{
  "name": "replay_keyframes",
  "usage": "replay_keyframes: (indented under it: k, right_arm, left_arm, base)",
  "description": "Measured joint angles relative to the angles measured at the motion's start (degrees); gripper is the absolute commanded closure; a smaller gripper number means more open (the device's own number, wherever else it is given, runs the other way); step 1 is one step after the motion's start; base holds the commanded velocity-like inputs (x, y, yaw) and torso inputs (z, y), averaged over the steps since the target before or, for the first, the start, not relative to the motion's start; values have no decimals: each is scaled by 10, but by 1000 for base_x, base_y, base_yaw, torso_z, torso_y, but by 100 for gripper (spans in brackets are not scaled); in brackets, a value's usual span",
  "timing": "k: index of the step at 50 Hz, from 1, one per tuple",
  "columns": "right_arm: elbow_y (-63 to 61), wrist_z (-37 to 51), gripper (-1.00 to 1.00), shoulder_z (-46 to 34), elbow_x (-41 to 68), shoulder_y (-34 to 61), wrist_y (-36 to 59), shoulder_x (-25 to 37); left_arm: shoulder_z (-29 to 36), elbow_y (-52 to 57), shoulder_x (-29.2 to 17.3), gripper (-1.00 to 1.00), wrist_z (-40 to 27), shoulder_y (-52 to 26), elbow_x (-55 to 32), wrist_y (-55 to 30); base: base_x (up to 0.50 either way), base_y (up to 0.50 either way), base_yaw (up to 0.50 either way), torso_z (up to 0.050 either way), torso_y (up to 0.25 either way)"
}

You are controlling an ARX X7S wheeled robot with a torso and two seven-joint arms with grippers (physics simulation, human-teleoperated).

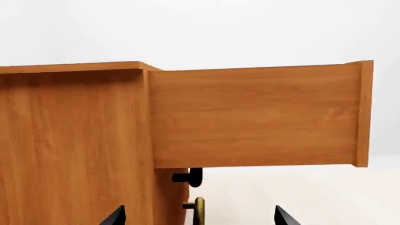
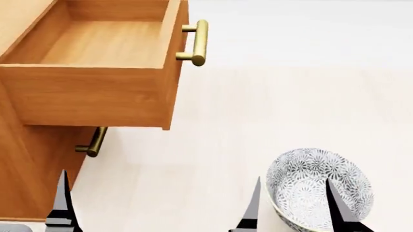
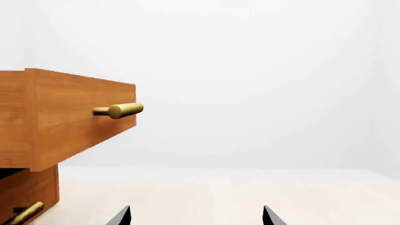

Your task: Put the ketchup in the top drawer of the cabinet.

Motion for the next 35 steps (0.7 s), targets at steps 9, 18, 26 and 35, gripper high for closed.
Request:
replay_keyframes:
  k: [9,18,26,35]
  right_arm:
    - [1,3,-100,-5,1,1,0,3]
    - [3,5,-100,-8,5,0,-4,5]
    - [-4,0,-100,-8,12,-2,-9,16]
    - [-20,-7,-100,9,20,-8,-5,45]
  left_arm:
    - [2,-1,-5,-100,-5,0,-3,2]
    - [5,-1,-11,-100,-11,1,-5,4]
    - [8,0,-15,-100,-16,2,-9,5]
    - [10,-3,-19,-100,-22,2,-13,9]
  base:
    - [0,500,0,0,0]
    - [0,216,0,0,0]
    - [0,0,0,0,0]
    - [0,0,0,0,0]
